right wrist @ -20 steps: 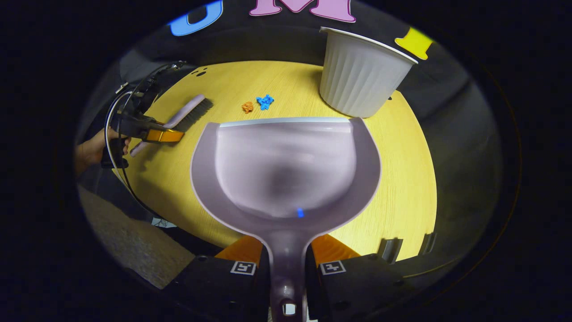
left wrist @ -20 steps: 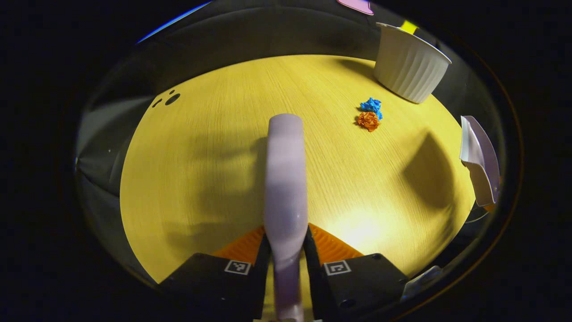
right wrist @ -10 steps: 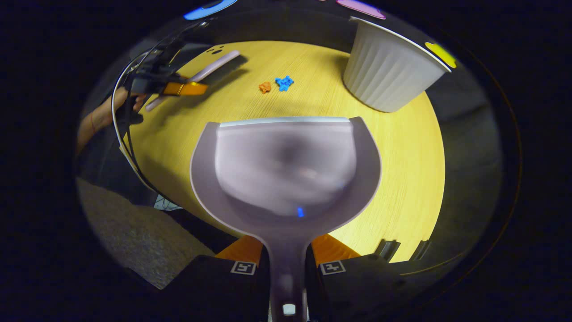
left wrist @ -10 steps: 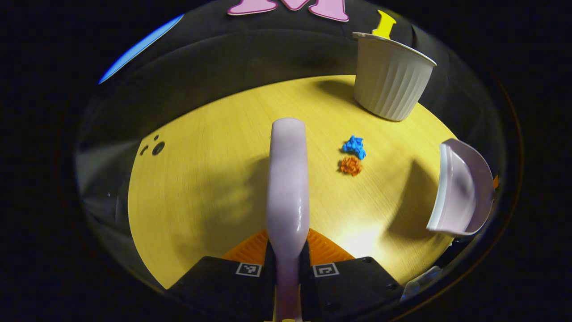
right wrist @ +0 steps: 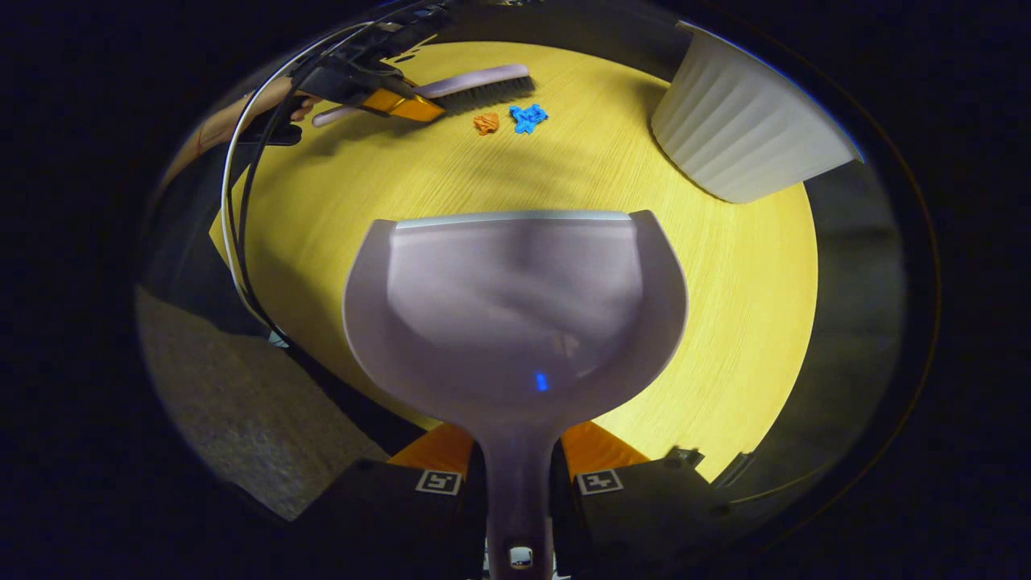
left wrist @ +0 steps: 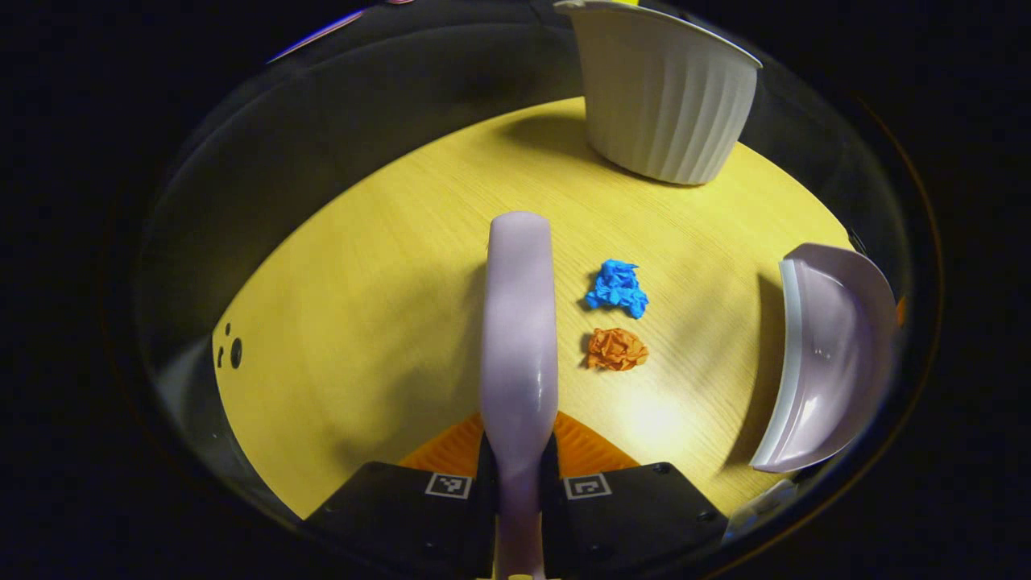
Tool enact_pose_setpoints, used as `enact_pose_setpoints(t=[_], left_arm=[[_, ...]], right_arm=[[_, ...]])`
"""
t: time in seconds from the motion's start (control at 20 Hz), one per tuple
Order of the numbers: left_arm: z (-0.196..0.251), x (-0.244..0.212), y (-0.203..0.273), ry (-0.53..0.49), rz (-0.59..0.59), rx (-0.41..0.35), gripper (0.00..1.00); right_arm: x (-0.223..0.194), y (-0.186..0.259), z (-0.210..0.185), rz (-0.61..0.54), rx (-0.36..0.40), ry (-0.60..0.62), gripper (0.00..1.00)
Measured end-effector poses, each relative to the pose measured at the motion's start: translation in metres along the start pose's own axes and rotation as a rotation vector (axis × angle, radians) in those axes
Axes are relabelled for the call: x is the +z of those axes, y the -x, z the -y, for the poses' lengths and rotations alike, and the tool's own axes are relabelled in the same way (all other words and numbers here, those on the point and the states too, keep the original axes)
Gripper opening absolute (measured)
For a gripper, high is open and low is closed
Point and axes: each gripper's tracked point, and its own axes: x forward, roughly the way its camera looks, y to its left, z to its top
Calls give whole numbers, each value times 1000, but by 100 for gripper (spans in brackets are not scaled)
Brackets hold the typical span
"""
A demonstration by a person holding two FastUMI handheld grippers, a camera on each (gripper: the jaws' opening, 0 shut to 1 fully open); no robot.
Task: Pick up the small broom and dustpan from the desktop, sweep the trash into the dustpan with the broom, and then empty the trash into the garbage bin.
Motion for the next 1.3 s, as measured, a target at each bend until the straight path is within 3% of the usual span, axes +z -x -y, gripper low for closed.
enact_pose_setpoints(t=[0.05, 0.35, 0.55, 0.65, 0.7, 0.75, 0.9, 1.0, 1.1, 1.3], left_arm=[[7, 2, -3, -13, -2, -20, 27], [66, 7, 19, -117, -12, -235, 27], [107, 10, 30, -190, -44, -345, 27], [130, 5, 36, -190, -70, -420, 27], [142, 2, 40, -188, -87, -455, 27], [153, 0, 46, -181, -101, -489, 27], [186, -8, 61, -124, -142, -590, 25], [191, -9, 67, -86, -148, -591, 26], [188, -14, 76, -19, -154, -543, 27], [176, -9, 120, 99, -51, -466, 27]], right_arm=[[1, -2, 3, -2, -5, 4, 34], [1, -7, 12, -8, -30, 66, 37], [-2, -12, 15, 2, 4, 44, 40], [0, -14, 15, 8, 14, 32, 37], [-2, -15, 16, 14, 13, 36, 40], [-2, -16, 16, 19, 11, 43, 34], [-4, -19, 15, 45, 12, 39, 37], [-3, -21, 15, 73, 11, 23, 37], [-8, -22, 15, 106, -2, 17, 37], [-10, -16, 10, 190, 7, -44, 37]])
